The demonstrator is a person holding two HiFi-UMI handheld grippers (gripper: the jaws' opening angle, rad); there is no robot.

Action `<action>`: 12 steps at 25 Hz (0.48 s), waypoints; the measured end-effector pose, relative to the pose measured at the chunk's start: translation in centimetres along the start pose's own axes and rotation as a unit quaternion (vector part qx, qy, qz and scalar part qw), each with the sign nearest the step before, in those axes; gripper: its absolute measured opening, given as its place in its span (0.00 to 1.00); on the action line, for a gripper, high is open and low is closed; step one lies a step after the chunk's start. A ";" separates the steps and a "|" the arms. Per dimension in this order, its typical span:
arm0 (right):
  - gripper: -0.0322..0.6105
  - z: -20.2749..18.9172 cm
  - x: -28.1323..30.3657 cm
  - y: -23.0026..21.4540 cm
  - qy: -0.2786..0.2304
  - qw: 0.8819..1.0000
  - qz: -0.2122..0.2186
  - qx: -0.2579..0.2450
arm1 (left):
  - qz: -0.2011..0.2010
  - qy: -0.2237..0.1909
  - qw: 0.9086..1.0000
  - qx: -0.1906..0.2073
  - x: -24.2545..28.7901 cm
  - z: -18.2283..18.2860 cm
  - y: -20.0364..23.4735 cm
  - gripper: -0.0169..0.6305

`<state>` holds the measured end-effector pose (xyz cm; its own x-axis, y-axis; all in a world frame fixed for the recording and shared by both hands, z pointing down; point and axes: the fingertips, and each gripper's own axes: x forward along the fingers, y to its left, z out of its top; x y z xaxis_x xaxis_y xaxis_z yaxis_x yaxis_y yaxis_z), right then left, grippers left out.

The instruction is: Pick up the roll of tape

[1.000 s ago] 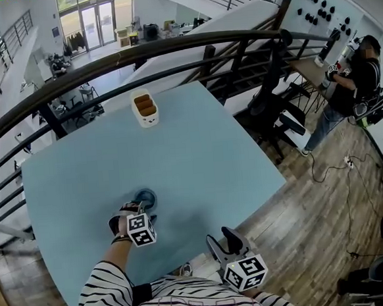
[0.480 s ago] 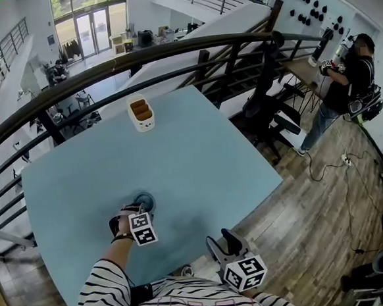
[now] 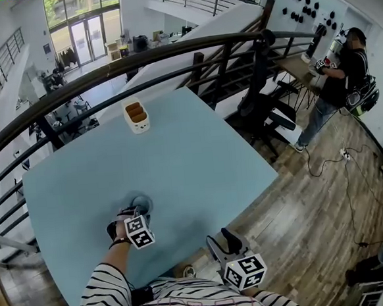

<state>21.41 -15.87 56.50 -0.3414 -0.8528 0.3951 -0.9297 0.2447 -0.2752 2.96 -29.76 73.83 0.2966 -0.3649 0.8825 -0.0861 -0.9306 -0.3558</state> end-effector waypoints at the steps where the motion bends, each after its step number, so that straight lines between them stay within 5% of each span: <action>1: 0.39 -0.2 -0.2 0.0 0.000 1.000 0.001 0.000 | 0.006 -0.003 1.000 -0.007 -0.3 0.0 0.0 0.14; 12: 0.39 -1.5 -2.0 1.4 0.004 0.999 0.045 -0.020 | 0.098 -0.080 0.988 -0.085 -7.0 2.6 0.0 0.14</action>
<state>20.56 -13.11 56.68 -0.4251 -0.8225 0.3780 -0.8998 0.3387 -0.2749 3.32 -27.13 66.81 0.4032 -0.5416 0.7376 -0.3117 -0.8391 -0.4458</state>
